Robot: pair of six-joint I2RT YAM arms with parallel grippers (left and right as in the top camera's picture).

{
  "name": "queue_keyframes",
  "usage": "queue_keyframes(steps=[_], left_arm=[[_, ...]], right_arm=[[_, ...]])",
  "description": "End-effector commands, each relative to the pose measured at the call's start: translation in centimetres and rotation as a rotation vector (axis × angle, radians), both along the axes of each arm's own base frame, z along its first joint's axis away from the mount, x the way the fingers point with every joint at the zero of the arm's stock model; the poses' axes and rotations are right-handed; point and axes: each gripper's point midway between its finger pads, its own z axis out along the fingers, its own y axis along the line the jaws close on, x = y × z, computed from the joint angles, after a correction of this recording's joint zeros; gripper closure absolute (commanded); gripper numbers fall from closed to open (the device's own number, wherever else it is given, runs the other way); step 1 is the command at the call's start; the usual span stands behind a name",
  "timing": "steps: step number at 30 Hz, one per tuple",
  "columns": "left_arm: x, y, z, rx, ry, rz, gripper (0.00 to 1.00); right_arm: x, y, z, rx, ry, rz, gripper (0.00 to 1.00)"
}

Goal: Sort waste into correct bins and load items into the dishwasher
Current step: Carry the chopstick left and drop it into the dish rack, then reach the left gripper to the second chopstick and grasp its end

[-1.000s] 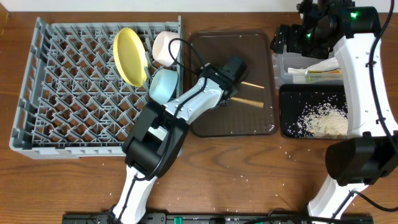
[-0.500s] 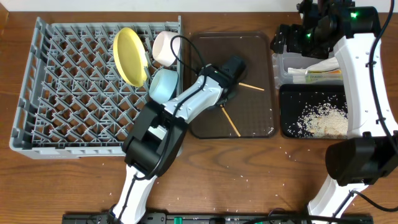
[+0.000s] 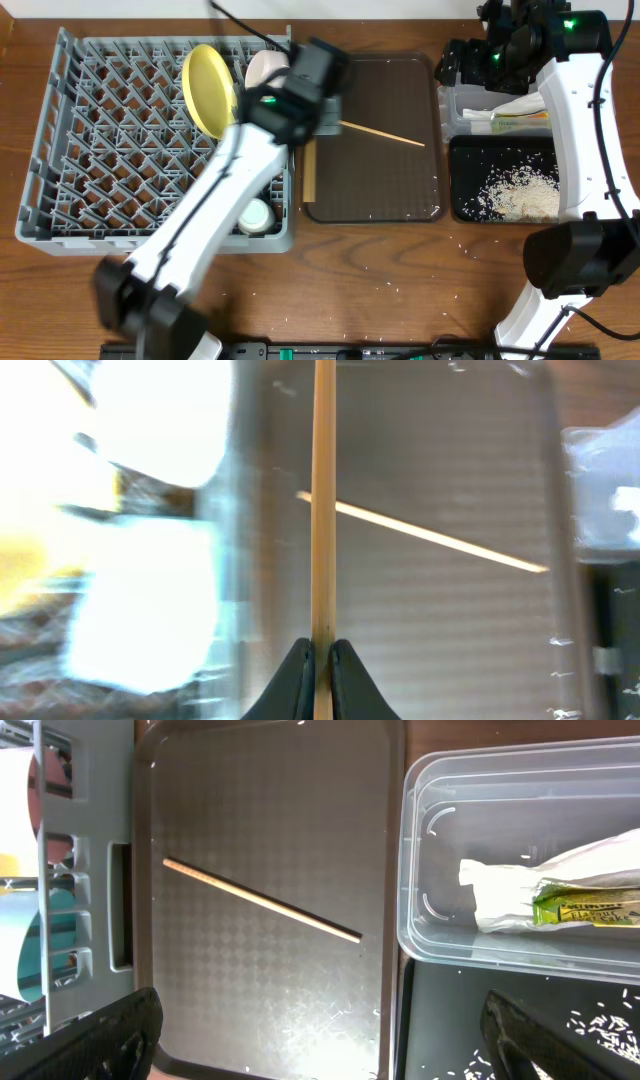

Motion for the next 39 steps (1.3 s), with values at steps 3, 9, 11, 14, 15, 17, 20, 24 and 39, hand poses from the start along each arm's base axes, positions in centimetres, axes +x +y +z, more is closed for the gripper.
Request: queue_keyframes(steps=[3,9,11,14,15,17,20,24,39], left_arm=[[0.2,9.5,0.1,0.408,0.039,-0.058,0.93],[0.1,14.4,-3.8,0.452,0.171,0.027,0.93],[0.0,15.4,-5.1,0.458,0.205,0.045,0.93],[-0.1,16.6,-6.8,0.464,0.254,0.071,0.92],[-0.1,17.0,-7.3,0.462,0.267,0.088,0.86],[0.1,17.2,-7.8,0.444,0.269,0.129,0.53],[0.8,16.6,-7.2,0.425,0.234,0.131,0.38],[2.4,13.0,-4.6,0.201,0.161,0.172,0.36],[8.1,-4.5,-9.2,-0.303,0.076,0.206,0.37]], right_arm=[[0.0,0.5,0.3,-0.003,-0.011,0.021,0.01],[0.0,0.4,0.3,-0.003,-0.011,0.02,0.01],[0.0,0.4,0.3,-0.003,-0.011,0.02,0.01],[0.0,0.5,0.3,-0.003,-0.011,0.021,0.01],[0.0,0.5,0.3,-0.003,-0.011,0.021,0.01],[0.0,0.4,0.3,-0.003,-0.011,0.02,0.01],[0.0,0.4,0.3,-0.003,-0.011,0.02,0.01],[0.0,0.5,0.3,-0.003,-0.011,0.021,0.01],[0.0,0.4,0.3,-0.003,-0.011,0.02,0.01]])
